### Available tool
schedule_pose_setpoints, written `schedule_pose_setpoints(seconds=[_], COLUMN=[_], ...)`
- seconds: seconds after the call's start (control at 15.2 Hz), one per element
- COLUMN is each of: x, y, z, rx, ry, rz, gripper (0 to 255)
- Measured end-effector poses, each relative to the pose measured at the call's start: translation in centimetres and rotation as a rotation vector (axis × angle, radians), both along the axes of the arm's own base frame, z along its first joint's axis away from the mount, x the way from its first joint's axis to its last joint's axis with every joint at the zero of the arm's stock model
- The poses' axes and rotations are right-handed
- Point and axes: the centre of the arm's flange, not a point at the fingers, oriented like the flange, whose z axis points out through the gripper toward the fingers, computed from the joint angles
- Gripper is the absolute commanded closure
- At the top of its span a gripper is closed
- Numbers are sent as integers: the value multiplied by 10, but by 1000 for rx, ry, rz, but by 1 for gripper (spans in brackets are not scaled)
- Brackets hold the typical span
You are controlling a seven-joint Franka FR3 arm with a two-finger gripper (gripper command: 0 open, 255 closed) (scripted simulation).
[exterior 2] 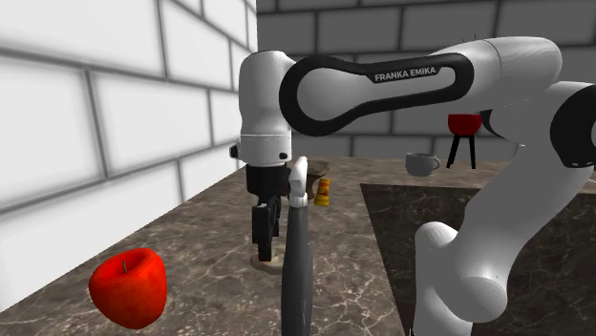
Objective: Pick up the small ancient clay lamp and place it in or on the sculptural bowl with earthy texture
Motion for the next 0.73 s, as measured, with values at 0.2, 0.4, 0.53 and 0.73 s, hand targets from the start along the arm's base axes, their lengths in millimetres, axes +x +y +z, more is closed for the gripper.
schedule_pose_setpoints(seconds=[0.2,0.4,0.53,0.73], x=[0,0,0,0], y=[0,0,0,0], z=[-13,-14,-15,-15], rx=[0,0,0,0], ry=[0,0,0,0], rz=[0,0,0,0], gripper=[0,0,0,255])
